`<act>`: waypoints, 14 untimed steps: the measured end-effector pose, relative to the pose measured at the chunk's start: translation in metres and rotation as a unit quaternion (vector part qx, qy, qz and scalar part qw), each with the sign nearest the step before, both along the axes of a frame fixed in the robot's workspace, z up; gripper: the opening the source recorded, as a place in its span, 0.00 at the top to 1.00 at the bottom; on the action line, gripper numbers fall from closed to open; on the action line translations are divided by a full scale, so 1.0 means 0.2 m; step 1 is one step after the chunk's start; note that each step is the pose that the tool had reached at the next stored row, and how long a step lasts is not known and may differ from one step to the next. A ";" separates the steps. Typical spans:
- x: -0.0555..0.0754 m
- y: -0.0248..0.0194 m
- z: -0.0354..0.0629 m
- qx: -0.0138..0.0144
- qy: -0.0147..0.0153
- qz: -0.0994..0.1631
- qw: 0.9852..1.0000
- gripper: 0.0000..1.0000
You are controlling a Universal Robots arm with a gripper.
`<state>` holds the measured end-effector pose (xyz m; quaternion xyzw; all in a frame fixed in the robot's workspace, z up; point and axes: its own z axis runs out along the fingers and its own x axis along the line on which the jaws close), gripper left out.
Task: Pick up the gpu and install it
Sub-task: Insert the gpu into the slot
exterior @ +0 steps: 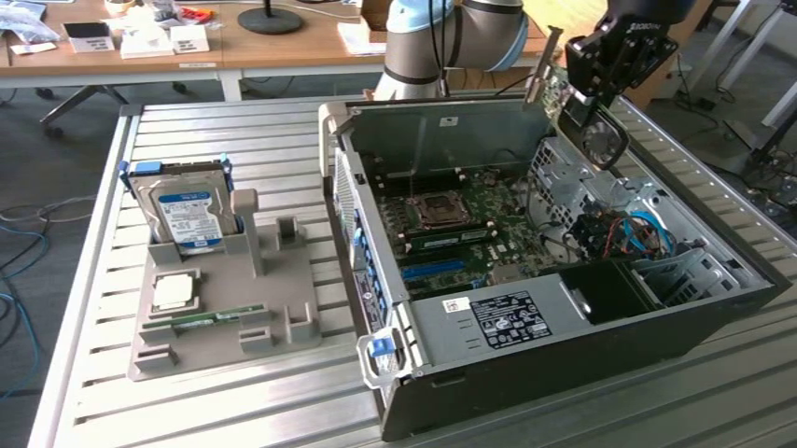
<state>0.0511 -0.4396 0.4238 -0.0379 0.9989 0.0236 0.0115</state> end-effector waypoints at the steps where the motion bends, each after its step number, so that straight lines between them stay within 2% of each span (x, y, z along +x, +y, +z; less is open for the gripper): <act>1: 0.00 0.000 0.000 0.000 0.000 0.008 1.000 0.73; 7: 0.00 0.000 -0.001 0.000 0.000 0.051 0.999 0.73; 11: 0.00 0.000 -0.003 0.000 0.000 0.088 0.996 0.73; 14: 0.00 0.000 -0.004 0.000 0.000 0.114 0.993 0.73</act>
